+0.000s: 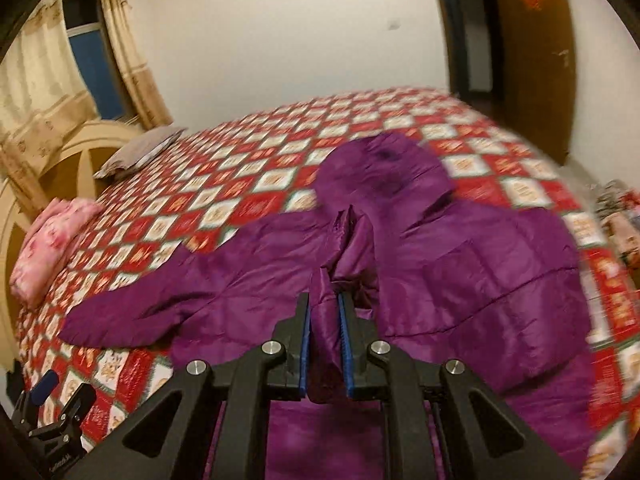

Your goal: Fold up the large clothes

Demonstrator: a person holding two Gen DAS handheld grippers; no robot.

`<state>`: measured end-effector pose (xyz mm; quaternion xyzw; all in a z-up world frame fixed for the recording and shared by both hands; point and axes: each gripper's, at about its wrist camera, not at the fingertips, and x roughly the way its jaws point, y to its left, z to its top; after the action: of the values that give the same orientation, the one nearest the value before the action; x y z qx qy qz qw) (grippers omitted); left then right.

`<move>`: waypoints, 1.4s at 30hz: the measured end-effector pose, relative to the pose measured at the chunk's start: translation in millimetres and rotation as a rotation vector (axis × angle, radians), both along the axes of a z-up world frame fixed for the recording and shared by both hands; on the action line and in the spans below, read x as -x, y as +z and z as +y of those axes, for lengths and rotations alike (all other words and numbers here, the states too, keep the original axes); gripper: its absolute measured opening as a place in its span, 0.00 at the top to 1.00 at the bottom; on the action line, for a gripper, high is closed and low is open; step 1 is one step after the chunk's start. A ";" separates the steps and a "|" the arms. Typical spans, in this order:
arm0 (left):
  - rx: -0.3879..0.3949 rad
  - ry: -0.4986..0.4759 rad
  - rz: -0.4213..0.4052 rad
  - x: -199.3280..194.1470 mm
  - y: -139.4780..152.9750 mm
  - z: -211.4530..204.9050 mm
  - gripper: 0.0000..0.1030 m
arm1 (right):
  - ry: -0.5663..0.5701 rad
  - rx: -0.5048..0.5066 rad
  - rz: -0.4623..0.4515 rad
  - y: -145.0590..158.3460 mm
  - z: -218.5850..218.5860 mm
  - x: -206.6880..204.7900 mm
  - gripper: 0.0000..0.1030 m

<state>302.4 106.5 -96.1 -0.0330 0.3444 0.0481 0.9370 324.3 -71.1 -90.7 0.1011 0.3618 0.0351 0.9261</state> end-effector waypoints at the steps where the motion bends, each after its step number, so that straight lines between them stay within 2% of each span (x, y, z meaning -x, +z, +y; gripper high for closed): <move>1: -0.002 0.002 0.002 -1.7 -1.6 2.1 0.00 | 0.014 -0.010 0.012 -8.1 7.3 -4.9 0.88; 8: -0.012 0.019 0.028 -12.8 -12.4 10.3 0.00 | 0.108 -0.128 0.054 -53.7 48.3 -28.9 0.87; 11: -0.019 0.020 0.039 -18.3 -15.7 9.6 0.00 | 0.171 -0.196 0.112 -64.4 53.9 -38.9 0.81; 14: -0.021 0.013 0.042 -23.4 -15.8 4.3 0.00 | 0.217 -0.226 0.170 -66.1 58.4 -41.6 0.59; 15: -0.022 0.010 0.041 -24.9 -15.1 1.8 0.00 | 0.228 -0.221 0.164 -62.8 60.0 -39.8 0.43; 16: -0.021 0.004 0.040 -26.5 -13.9 -1.5 0.00 | 0.234 -0.210 0.151 -58.2 60.4 -37.2 0.36; 19: -0.027 -0.016 0.032 -30.3 -8.8 -14.8 0.00 | 0.230 -0.137 0.118 -42.5 58.5 -26.9 0.35; 23: -0.052 -0.058 0.008 -35.8 1.3 -40.5 0.00 | 0.108 0.129 0.033 -23.4 44.8 -6.1 0.35; 24: -0.065 -0.067 0.001 -37.9 4.4 -48.0 0.00 | 0.091 0.162 0.010 -19.0 37.4 1.0 0.35; 26: -0.086 -0.075 -0.006 -44.1 9.8 -61.5 0.00 | 0.027 0.197 -0.053 -6.0 6.3 25.2 0.36; 29: -0.088 -0.082 -0.017 -59.6 15.6 -80.6 0.00 | -0.115 0.179 -0.084 8.7 -52.3 72.0 0.36; 32: -0.114 -0.065 -0.015 -81.4 11.5 -102.5 0.00 | -0.255 0.213 -0.030 2.1 -106.0 92.9 0.40; 33: -0.121 -0.061 -0.011 -90.3 7.1 -111.5 0.00 | -0.283 0.228 -0.009 -2.7 -117.2 94.1 0.45; 35: -0.129 -0.044 0.003 -101.7 -2.1 -122.6 0.00 | -0.328 0.234 0.036 -16.8 -136.8 95.2 0.46; 38: -0.158 0.005 0.064 -119.7 -25.8 -135.0 0.00 | -0.353 0.192 0.106 -44.9 -157.7 95.2 0.46; 42: -0.187 0.036 0.157 -130.7 -62.0 -139.9 0.00 | -0.322 0.156 0.172 -79.6 -164.9 94.0 0.46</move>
<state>433.1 -33.4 -158.2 0.0523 0.4102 0.0992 0.9051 230.3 -236.0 -170.3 0.0882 0.4205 -0.1502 0.8904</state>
